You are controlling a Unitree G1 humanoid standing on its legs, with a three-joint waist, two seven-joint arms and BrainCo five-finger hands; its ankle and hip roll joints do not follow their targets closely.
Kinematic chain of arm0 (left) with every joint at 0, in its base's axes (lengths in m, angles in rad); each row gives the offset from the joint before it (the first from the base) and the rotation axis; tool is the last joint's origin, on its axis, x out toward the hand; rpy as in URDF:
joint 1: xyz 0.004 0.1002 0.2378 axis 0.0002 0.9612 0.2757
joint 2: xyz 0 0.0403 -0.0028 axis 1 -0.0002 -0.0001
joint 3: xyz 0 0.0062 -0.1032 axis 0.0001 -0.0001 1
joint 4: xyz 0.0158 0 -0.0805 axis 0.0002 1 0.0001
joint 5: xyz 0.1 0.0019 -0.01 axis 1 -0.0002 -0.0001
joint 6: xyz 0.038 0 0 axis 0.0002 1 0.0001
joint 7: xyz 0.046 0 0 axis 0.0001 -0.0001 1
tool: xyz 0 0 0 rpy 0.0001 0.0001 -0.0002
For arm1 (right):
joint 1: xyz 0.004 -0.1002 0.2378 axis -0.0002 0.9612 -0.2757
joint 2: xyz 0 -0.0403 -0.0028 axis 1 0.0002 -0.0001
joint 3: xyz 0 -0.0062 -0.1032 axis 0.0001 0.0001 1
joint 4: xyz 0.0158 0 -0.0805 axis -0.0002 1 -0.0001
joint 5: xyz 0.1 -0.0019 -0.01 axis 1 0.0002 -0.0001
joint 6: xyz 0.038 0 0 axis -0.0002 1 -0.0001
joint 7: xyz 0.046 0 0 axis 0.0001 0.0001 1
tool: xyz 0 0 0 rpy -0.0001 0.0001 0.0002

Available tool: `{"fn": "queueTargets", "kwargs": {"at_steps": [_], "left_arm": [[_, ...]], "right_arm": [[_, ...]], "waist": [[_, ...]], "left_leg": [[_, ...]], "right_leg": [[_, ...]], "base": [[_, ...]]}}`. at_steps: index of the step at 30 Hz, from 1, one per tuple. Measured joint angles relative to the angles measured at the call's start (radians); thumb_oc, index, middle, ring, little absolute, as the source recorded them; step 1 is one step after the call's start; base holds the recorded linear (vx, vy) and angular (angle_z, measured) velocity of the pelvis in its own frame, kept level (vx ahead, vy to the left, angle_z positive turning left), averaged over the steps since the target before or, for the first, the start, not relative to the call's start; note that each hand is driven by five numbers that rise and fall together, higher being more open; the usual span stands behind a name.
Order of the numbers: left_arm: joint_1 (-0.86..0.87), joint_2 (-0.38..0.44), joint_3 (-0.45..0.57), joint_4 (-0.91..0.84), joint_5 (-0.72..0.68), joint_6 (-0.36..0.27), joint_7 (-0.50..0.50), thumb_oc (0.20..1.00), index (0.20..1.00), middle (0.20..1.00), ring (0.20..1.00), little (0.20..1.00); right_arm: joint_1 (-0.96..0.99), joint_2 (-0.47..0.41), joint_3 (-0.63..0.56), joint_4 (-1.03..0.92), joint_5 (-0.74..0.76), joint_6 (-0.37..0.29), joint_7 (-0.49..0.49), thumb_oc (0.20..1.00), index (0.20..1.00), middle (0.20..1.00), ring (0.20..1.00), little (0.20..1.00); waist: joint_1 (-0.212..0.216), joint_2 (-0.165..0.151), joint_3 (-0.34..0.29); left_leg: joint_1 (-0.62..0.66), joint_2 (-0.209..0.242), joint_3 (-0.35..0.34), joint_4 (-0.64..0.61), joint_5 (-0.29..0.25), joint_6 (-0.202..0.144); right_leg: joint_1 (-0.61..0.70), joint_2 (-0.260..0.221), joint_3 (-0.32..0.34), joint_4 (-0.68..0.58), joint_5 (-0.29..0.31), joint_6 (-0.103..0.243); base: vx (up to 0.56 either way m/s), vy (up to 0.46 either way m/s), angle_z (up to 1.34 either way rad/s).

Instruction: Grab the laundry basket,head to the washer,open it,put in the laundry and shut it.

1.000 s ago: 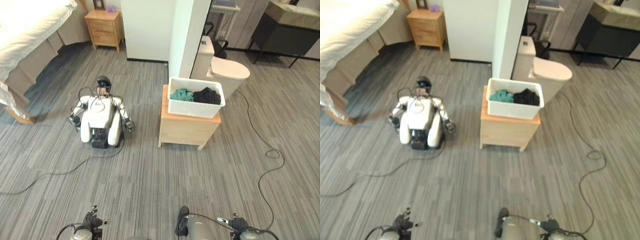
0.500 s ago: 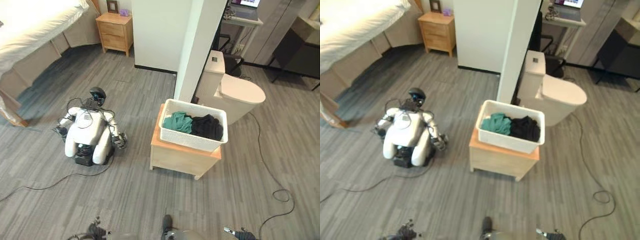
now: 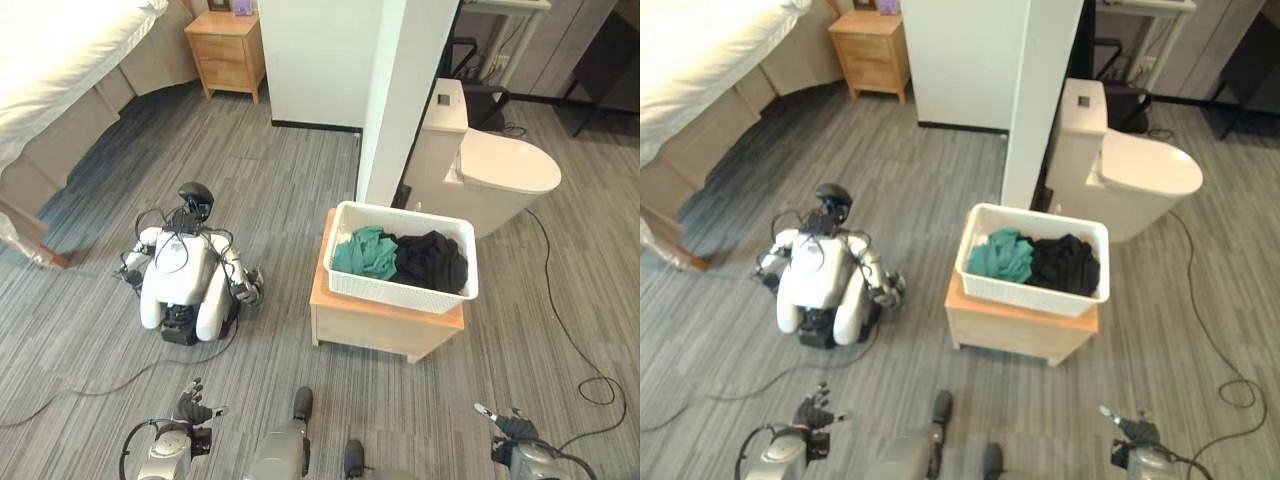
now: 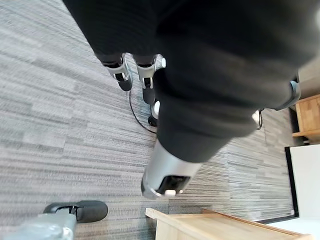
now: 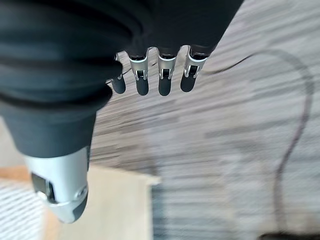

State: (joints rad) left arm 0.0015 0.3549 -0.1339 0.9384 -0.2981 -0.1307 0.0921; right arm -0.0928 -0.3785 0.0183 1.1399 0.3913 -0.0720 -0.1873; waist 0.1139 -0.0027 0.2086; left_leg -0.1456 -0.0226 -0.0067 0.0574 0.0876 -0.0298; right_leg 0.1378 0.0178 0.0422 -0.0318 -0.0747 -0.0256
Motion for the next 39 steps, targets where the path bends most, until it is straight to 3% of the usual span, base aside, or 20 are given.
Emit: {"fn": "queueTargets", "kwargs": {"at_steps": [3, 4, 5, 9, 12, 14, 17, 21, 23, 25, 32, 36, 39], "left_arm": [[0.008, 0.032, 0.001, -0.084, 0.004, 0.01, 0.009, 1.0, 1.0, 1.0, 1.0, 1.0], [0.019, 0.053, 0.003, -0.128, 0.005, 0.01, 0.013, 1.0, 1.0, 1.0, 1.0, 1.0], [0.026, 0.063, 0.004, -0.146, 0.005, 0.009, 0.014, 1.0, 1.0, 1.0, 1.0, 1.0], [0.031, 0.081, 0.054, -0.282, 0.023, 0.008, 0.031, 1.0, 1.0, 1.0, 1.0, 1.0], [0.038, 0.074, 0.094, -0.364, 0.074, 0.019, 0.082, 1.0, 1.0, 1.0, 1.0, 1.0], [0.026, 0.08, 0.092, -0.428, 0.158, 0.049, 0.098, 1.0, 1.0, 1.0, 1.0, 1.0], [0.08, 0.138, 0.093, -0.592, 0.241, 0.075, 0.1, 1.0, 1.0, 1.0, 1.0, 1.0], [0.069, 0.151, 0.101, -0.741, 0.3, 0.087, 0.094, 1.0, 1.0, 1.0, 1.0, 1.0], [0.003, 0.135, 0.067, -0.727, 0.223, 0.089, 0.07, 1.0, 1.0, 1.0, 1.0, 1.0], [-0.115, 0.131, -0.04, -0.643, 0.092, 0.099, 0.041, 1.0, 1.0, 1.0, 1.0, 1.0], [-0.515, 0.023, -0.351, -0.319, -0.064, 0.157, 0.034, 1.0, 1.0, 1.0, 1.0, 1.0], [-0.612, -0.024, -0.449, -0.191, -0.156, 0.177, 0.022, 1.0, 1.0, 1.0, 1.0, 1.0], [-0.686, -0.035, -0.5, -0.038, -0.148, 0.204, 0.013, 1.0, 1.0, 1.0, 1.0, 1.0]], "right_arm": [[0.007, 0.053, -0.038, -0.035, 0.022, -0.001, -0.01, 1.0, 1.0, 1.0, 1.0, 1.0], [-0.004, 0.065, -0.056, -0.039, 0.029, 0.0, -0.01, 1.0, 1.0, 1.0, 1.0, 1.0], [-0.006, 0.064, -0.064, -0.053, 0.037, -0.001, -0.013, 1.0, 1.0, 1.0, 1.0, 1.0], [0.013, 0.057, -0.088, -0.157, 0.047, 0.004, -0.049, 1.0, 1.0, 1.0, 1.0, 1.0], [0.04, 0.049, -0.15, -0.298, 0.034, 0.005, -0.099, 1.0, 1.0, 1.0, 1.0, 1.0], [0.108, 0.046, -0.18, -0.418, -0.011, 0.008, -0.128, 1.0, 1.0, 1.0, 1.0, 1.0], [0.141, 0.031, -0.213, -0.499, -0.077, 0.01, -0.162, 1.0, 1.0, 1.0, 1.0, 1.0], [0.179, -0.075, -0.232, -0.679, -0.166, 0.027, -0.166, 1.0, 1.0, 1.0, 1.0, 1.0], [0.141, -0.107, -0.221, -0.684, -0.179, 0.035, -0.162, 1.0, 1.0, 1.0, 1.0, 1.0], [0.04, -0.128, -0.16, -0.663, -0.169, 0.053, -0.156, 1.0, 1.0, 1.0, 1.0, 1.0], [-0.246, -0.131, 0.064, -0.522, -0.032, 0.088, -0.113, 1.0, 1.0, 1.0, 1.0, 1.0], [-0.375, -0.112, 0.156, -0.465, 0.052, 0.112, -0.091, 1.0, 1.0, 1.0, 1.0, 1.0], [-0.431, -0.105, 0.186, -0.45, 0.097, 0.115, -0.085, 1.0, 1.0, 1.0, 1.0, 1.0]], "waist": [[0.005, -0.017, -0.004], [0.007, -0.026, -0.005], [0.003, -0.02, -0.004], [-0.023, -0.008, -0.01], [-0.045, 0.009, -0.009], [-0.064, -0.005, -0.018], [-0.047, -0.068, -0.066], [-0.051, -0.025, -0.101], [-0.06, -0.013, -0.108], [-0.071, -0.012, -0.108], [-0.111, -0.022, -0.112], [-0.132, -0.029, -0.069], [-0.14, -0.038, -0.014]], "left_leg": [[0.079, -0.003, 0.048, -0.021, -0.018, 0.086], [0.111, -0.008, 0.078, -0.038, -0.018, 0.098], [0.136, -0.009, 0.092, -0.04, -0.029, 0.108], [0.164, -0.01, 0.096, -0.059, -0.057, 0.103], [0.181, -0.015, 0.074, -0.063, -0.065, 0.11], [0.204, -0.028, 0.033, -0.073, -0.066, 0.106], [0.236, -0.064, 0.016, -0.099, -0.084, 0.078], [0.244, 0.005, -0.029, -0.137, -0.073, 0.029], [0.252, 0.037, -0.046, -0.148, -0.065, 0.015], [0.25, 0.061, -0.045, -0.148, -0.064, -0.004], [0.185, 0.074, -0.062, -0.143, -0.045, -0.033], [0.113, 0.069, -0.058, -0.128, -0.029, -0.037], [0.087, 0.074, -0.041, -0.129, -0.023, -0.044]], "right_leg": [[-0.117, -0.017, -0.004, 0.369, -0.103, 0.098], [-0.169, -0.041, -0.023, 0.485, -0.116, 0.126], [-0.183, -0.063, -0.041, 0.52, -0.118, 0.125], [-0.211, -0.145, -0.082, 0.343, -0.1, 0.133], [-0.2, -0.209, -0.076, 0.103, 0.055, 0.169], [-0.17, -0.223, -0.051, 0.06, 0.109, 0.189], [-0.147, -0.224, -0.064, 0.009, 0.202, 0.163], [-0.112, -0.157, -0.114, -0.057, 0.21, 0.147], [-0.102, -0.126, -0.134, -0.057, 0.202, 0.136], [-0.103, -0.103, -0.135, -0.063, 0.199, 0.121], [-0.159, -0.089, -0.147, -0.065, 0.198, 0.11], [-0.229, -0.086, -0.138, -0.057, 0.24, 0.095], [-0.263, -0.083, -0.134, -0.057, 0.251, 0.092]], "base": [[0.19, 0.078, -0.45], [0.18, 0.022, -0.59], [0.19, -0.022, -0.55], [0.19, -0.121, -0.1], [0.25, -0.157, 0.21], [0.19, -0.156, 0.66], [0.1, -0.128, 0.2], [0.06, -0.074, 0.23], [0.03, 0.009, 0.16], [0.02, 0.031, 0.0], [-0.09, 0.031, 0.05], [-0.19, 0.019, -0.05], [-0.12, 0.013, -0.14]]}}
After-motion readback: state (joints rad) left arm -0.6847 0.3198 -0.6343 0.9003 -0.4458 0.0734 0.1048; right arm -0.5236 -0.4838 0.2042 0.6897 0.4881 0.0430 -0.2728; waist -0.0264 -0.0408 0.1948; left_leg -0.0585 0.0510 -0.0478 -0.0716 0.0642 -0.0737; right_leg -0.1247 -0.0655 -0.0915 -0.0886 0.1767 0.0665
